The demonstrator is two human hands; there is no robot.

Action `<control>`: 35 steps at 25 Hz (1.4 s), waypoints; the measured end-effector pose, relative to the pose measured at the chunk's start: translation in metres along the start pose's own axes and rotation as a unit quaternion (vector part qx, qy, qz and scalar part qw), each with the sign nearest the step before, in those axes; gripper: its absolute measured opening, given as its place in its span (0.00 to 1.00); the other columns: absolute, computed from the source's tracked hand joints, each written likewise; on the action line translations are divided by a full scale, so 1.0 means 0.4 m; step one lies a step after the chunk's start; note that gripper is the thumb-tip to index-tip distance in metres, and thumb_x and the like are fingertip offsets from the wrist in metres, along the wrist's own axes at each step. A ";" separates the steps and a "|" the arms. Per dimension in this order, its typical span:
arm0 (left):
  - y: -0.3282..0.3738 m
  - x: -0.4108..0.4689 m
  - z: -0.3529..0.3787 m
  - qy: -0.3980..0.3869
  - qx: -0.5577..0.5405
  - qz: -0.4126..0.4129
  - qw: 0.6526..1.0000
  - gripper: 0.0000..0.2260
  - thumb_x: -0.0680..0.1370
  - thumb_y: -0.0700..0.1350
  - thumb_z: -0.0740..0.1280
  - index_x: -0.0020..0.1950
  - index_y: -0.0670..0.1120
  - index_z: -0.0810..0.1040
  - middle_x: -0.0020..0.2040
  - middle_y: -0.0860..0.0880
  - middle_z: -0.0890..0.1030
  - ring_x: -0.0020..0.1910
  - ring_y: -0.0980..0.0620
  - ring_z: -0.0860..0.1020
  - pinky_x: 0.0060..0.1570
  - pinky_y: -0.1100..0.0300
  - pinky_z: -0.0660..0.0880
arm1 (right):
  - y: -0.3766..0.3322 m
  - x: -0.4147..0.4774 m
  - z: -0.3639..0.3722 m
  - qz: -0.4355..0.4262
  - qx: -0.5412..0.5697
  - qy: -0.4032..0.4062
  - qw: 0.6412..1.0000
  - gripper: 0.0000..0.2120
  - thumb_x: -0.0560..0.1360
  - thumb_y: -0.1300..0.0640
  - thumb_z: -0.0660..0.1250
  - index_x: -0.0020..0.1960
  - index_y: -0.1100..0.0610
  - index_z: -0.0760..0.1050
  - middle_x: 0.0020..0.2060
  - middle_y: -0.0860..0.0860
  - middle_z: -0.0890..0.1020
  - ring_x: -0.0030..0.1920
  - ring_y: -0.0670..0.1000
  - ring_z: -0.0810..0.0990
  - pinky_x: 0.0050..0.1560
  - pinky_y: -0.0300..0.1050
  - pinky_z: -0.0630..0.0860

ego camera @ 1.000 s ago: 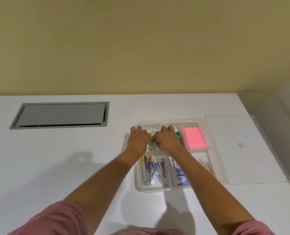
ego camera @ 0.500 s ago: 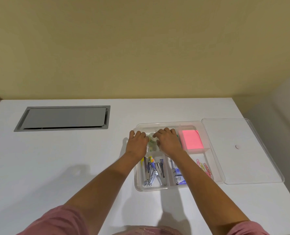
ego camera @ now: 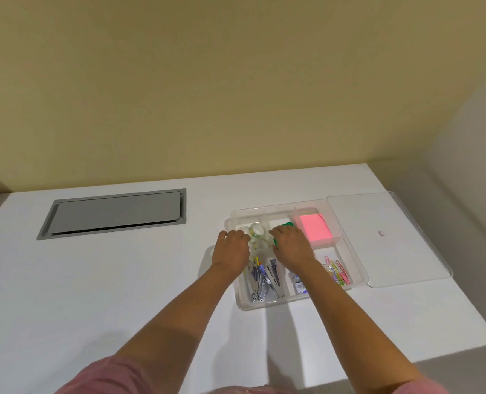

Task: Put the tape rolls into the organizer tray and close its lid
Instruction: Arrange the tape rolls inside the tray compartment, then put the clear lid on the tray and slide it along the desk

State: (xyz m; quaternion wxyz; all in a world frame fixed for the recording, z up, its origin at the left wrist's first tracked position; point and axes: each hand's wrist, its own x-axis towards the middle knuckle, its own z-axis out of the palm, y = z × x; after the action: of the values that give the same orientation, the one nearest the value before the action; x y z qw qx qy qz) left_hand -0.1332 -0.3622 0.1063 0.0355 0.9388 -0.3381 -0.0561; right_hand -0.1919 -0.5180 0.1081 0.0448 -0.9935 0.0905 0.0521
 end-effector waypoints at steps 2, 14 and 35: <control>0.007 -0.009 -0.004 0.006 -0.006 0.012 1.000 0.15 0.79 0.41 0.58 0.65 0.48 0.73 0.63 0.49 0.76 0.64 0.49 0.72 0.66 0.56 0.61 | 0.004 -0.028 -0.001 0.017 0.000 0.003 1.000 0.18 0.77 0.59 0.60 0.67 0.55 0.70 0.65 0.51 0.75 0.67 0.53 0.70 0.66 0.47 0.65; 0.211 0.124 -0.025 0.035 -0.024 0.032 0.999 0.14 0.80 0.42 0.57 0.65 0.47 0.74 0.64 0.48 0.77 0.63 0.48 0.73 0.64 0.55 0.63 | 0.250 -0.067 -0.018 0.055 -0.007 0.021 0.998 0.18 0.79 0.56 0.59 0.69 0.54 0.68 0.67 0.51 0.74 0.67 0.54 0.71 0.65 0.48 0.67; 0.842 0.396 0.122 -0.152 -0.341 -0.328 0.868 0.31 0.78 0.51 0.62 0.76 0.42 0.54 0.73 0.40 0.60 0.73 0.40 0.61 0.71 0.49 0.62 | 1.092 -0.100 0.041 0.289 0.203 -0.117 0.928 0.24 0.77 0.59 0.64 0.71 0.63 0.64 0.69 0.61 0.70 0.69 0.60 0.70 0.69 0.52 0.69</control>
State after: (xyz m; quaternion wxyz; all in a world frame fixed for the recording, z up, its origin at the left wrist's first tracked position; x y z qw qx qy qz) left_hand -0.2307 -0.7236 0.0801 0.2808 0.9052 0.0283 -0.3178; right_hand -0.3131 -0.9373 0.0614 0.2389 -0.8807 0.3768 0.1593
